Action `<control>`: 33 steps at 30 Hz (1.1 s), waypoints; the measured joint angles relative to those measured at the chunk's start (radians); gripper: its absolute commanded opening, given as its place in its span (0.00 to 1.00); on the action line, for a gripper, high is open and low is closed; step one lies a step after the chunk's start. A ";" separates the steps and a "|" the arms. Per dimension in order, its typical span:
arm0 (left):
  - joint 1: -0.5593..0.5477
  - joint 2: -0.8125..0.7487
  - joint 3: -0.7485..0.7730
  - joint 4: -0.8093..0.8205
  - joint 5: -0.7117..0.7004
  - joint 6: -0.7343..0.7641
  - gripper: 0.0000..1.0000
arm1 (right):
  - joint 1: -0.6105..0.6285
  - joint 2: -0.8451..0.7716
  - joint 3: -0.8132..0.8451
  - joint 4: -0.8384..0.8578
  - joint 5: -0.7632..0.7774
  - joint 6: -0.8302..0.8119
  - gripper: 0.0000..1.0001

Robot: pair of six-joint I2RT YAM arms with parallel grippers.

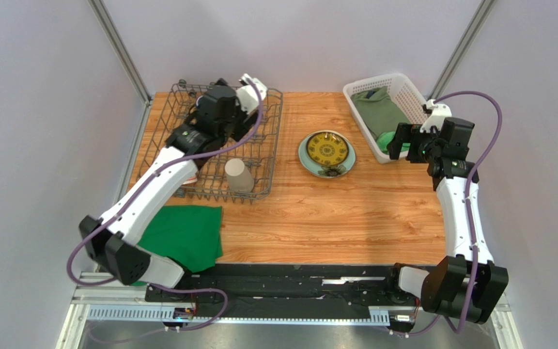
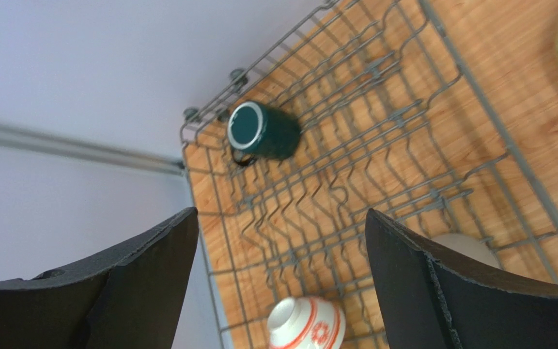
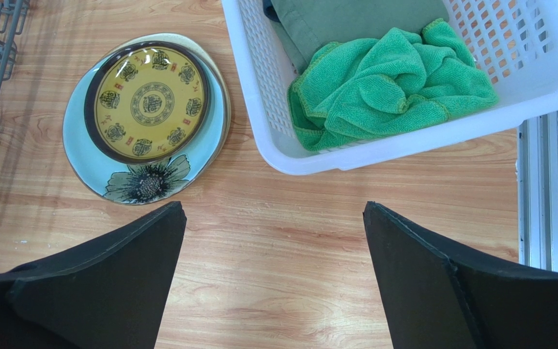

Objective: Unload the mixed dishes from the dish rack
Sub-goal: Place the plate at the center of the board, then pick up the cup from the dish rack.

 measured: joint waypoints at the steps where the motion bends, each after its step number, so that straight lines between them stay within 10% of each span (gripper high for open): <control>1: 0.020 -0.032 -0.006 -0.017 0.007 -0.007 0.95 | 0.000 0.001 0.000 0.000 -0.002 0.000 0.99; 33: 0.240 -0.116 -0.299 -0.230 0.610 -0.119 0.94 | 0.002 0.034 0.001 -0.003 -0.017 0.003 0.99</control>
